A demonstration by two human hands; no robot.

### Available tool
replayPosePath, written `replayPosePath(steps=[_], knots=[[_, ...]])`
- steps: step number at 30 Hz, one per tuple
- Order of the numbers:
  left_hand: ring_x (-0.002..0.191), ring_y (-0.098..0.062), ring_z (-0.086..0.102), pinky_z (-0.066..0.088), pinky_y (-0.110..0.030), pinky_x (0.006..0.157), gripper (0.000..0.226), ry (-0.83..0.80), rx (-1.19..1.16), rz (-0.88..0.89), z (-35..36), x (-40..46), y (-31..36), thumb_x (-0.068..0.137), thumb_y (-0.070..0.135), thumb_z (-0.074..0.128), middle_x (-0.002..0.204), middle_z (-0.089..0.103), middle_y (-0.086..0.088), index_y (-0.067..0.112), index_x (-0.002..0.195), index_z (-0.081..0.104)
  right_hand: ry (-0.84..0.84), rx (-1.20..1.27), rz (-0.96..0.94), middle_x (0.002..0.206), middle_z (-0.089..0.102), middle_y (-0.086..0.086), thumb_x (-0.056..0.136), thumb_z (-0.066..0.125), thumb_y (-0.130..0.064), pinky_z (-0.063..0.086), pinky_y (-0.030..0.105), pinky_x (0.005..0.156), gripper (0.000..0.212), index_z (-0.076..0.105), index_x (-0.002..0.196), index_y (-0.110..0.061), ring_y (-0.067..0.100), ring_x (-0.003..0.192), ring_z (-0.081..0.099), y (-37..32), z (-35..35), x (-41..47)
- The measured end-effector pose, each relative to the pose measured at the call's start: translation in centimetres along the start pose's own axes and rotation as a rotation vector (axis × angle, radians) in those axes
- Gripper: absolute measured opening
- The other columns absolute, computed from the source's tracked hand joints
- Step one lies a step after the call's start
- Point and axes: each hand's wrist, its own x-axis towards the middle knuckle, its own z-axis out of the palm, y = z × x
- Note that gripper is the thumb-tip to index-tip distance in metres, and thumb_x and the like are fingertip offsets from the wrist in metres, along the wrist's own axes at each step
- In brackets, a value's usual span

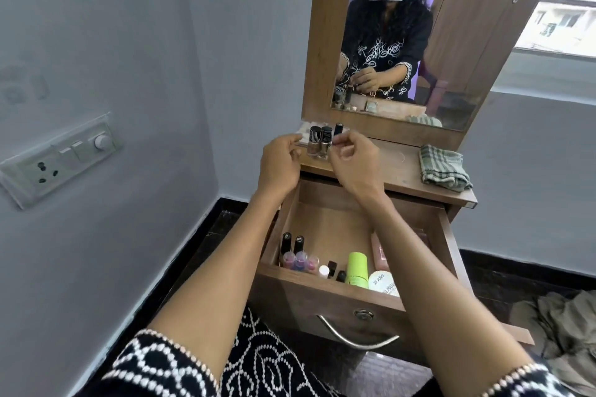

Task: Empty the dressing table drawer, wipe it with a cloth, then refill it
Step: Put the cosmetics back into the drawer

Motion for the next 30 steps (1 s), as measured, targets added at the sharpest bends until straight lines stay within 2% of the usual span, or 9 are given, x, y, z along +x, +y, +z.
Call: replayPosePath(steps=[4, 7, 10, 12, 14, 17, 22, 25, 30], knots=[[0.123, -0.025, 0.05, 0.037, -0.029, 0.101, 0.039, 0.006, 0.082, 0.033, 0.8, 2.9, 1.1, 0.093, -0.001, 0.048, 0.133, 0.054, -0.012, 0.006, 0.13, 0.052, 0.034, -0.534, -0.2, 0.117, 0.064, 0.001, 0.083, 0.055, -0.012, 0.037, 0.037, 0.095, 0.036, 0.06, 0.119, -0.016, 0.024, 0.113, 0.048, -1.1, -0.3, 3.4], [0.123, -0.026, 0.05, 0.039, -0.032, 0.1, 0.043, -0.031, 0.144, 0.064, 1.6, 4.6, 1.3, 0.092, -0.001, 0.049, 0.134, 0.053, -0.011, 0.01, 0.133, 0.05, -0.119, -0.789, -0.222, 0.138, 0.051, 0.002, 0.084, 0.054, -0.015, 0.017, 0.042, 0.114, 0.052, 0.048, 0.135, -0.02, 0.025, 0.136, 0.03, -1.5, 0.3, 5.4], [0.115, -0.028, 0.055, 0.046, -0.037, 0.096, 0.039, -0.082, 0.165, 0.081, 2.3, 5.5, 1.2, 0.091, 0.003, 0.049, 0.127, 0.059, -0.012, 0.013, 0.129, 0.054, -0.312, -1.041, -0.242, 0.148, 0.04, 0.003, 0.088, 0.053, -0.031, -0.008, 0.049, 0.117, 0.059, 0.036, 0.143, -0.021, 0.026, 0.147, 0.009, -1.4, 1.3, 6.9], [0.113, -0.03, 0.056, 0.046, -0.038, 0.094, 0.037, -0.113, 0.188, 0.057, 2.8, 6.0, 1.0, 0.09, 0.004, 0.051, 0.124, 0.06, -0.013, 0.011, 0.126, 0.056, -0.368, -1.156, -0.239, 0.148, 0.041, 0.003, 0.09, 0.049, -0.041, -0.016, 0.054, 0.113, 0.059, 0.035, 0.144, -0.022, 0.028, 0.147, 0.005, -0.8, 1.9, 7.5], [0.114, -0.032, 0.055, 0.044, -0.038, 0.094, 0.037, -0.147, 0.222, 0.028, 3.3, 6.3, 0.6, 0.089, 0.005, 0.054, 0.125, 0.059, -0.015, 0.008, 0.125, 0.055, -0.385, -1.18, -0.216, 0.146, 0.044, 0.002, 0.091, 0.048, -0.045, -0.019, 0.057, 0.109, 0.055, 0.04, 0.141, -0.023, 0.03, 0.147, 0.007, -0.4, 2.4, 7.8], [0.107, -0.032, 0.058, 0.047, -0.039, 0.089, 0.032, -0.166, 0.256, 0.033, 3.9, 6.7, -0.1, 0.088, 0.004, 0.053, 0.118, 0.062, -0.014, 0.008, 0.119, 0.058, -0.346, -1.151, -0.206, 0.135, 0.053, -0.001, 0.091, 0.051, -0.037, -0.017, 0.06, 0.108, 0.039, 0.052, 0.128, -0.026, 0.028, 0.145, 0.014, -0.2, 2.9, 8.1], [0.096, -0.028, 0.062, 0.052, -0.04, 0.082, 0.027, -0.101, 0.239, 0.048, 4.3, 6.7, -0.3, 0.087, 0.003, 0.052, 0.108, 0.066, -0.012, 0.009, 0.111, 0.063, -0.262, -1.129, -0.245, 0.109, 0.064, -0.003, 0.089, 0.057, -0.024, -0.017, 0.06, 0.108, 0.018, 0.062, 0.106, -0.024, 0.022, 0.128, 0.041, -0.4, 2.9, 8.2], [0.096, -0.028, 0.063, 0.053, -0.039, 0.083, 0.025, -0.082, 0.224, 0.042, 4.2, 6.7, -0.2, 0.088, 0.002, 0.051, 0.107, 0.066, -0.013, 0.008, 0.109, 0.063, -0.218, -1.126, -0.27, 0.102, 0.065, -0.001, 0.089, 0.057, -0.023, -0.019, 0.058, 0.108, 0.016, 0.064, 0.103, -0.023, 0.021, 0.12, 0.049, -0.5, 2.7, 8.1], [0.095, -0.024, 0.063, 0.051, -0.032, 0.081, 0.022, -0.038, 0.193, 0.025, 3.3, 6.6, 0.1, 0.088, 0.002, 0.053, 0.106, 0.066, -0.01, 0.009, 0.107, 0.063, -0.18, -1.059, -0.333, 0.102, 0.064, -0.001, 0.089, 0.057, -0.03, -0.023, 0.052, 0.108, 0.018, 0.066, 0.104, -0.023, 0.02, 0.123, 0.048, -1.0, 2.4, 7.9]])
